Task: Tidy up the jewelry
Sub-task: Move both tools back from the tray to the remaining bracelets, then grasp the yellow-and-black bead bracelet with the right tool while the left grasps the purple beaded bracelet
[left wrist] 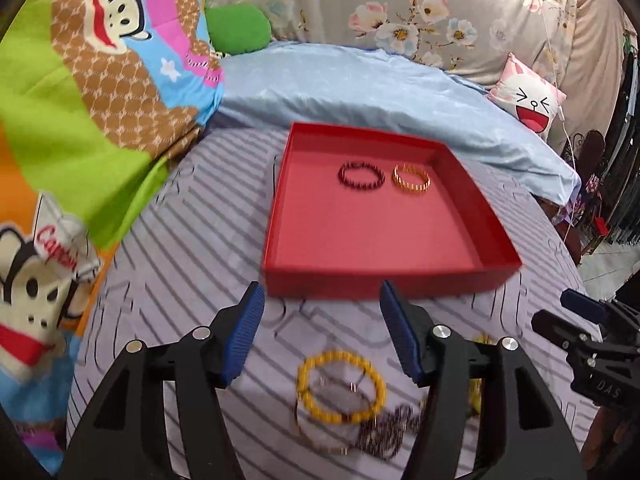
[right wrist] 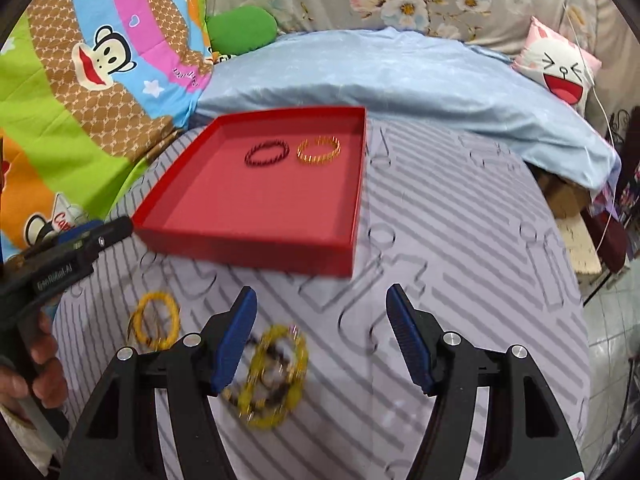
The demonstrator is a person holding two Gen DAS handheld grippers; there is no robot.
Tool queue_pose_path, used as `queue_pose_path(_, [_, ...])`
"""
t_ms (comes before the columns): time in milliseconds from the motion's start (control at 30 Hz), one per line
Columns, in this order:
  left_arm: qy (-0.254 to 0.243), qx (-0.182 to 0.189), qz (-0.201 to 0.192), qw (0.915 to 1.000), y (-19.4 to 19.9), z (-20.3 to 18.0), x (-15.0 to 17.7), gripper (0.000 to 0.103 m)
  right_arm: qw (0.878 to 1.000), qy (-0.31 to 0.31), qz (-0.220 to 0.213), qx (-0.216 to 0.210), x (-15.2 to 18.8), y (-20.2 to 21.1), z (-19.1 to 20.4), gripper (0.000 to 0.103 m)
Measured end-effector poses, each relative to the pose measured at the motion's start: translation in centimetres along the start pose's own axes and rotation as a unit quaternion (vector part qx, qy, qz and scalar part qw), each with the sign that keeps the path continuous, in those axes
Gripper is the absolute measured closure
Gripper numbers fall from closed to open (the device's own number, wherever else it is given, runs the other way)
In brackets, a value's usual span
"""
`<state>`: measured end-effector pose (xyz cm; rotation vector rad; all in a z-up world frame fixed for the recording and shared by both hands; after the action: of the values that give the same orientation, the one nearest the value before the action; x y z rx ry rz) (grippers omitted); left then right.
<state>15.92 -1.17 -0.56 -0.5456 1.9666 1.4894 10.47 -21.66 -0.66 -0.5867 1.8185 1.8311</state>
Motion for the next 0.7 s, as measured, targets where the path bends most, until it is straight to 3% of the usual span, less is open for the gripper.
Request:
queue_pose_path(233, [-0.004, -0.003, 0.019, 0.9998, 1.5, -0.4, 5.4, 0.046, 1.0, 0.012, 0.008, 0.013, 3.4, 0.4, 0.5, 0.039])
queue_pose_path(400, [-0.015, 0.001, 0.036, 0.9992, 1.6, -1.4, 8.5, 0.046, 1.0, 0.006, 0.018, 0.014, 5.3, 0.0, 0.7, 0.045])
queue_pose_path(700, [-0.02, 0.009, 0.043, 0.9988, 0.6, -2.6, 9.8, 0.046, 1.0, 0.003, 0.025, 0.009, 6.0, -1.2, 1.6, 0.062])
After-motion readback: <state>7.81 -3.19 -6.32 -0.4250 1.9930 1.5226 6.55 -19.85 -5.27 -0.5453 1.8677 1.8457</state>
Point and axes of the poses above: each gripper's, at about its wrist camera, not at the fingertips, and y roughly against the way its jaws point, z to its left, x to its underside, the point moved 10 cm from there along -y, roughly the way its jaws point, and after that the axes turned 5 degrees about x, right-handed, at the moved point
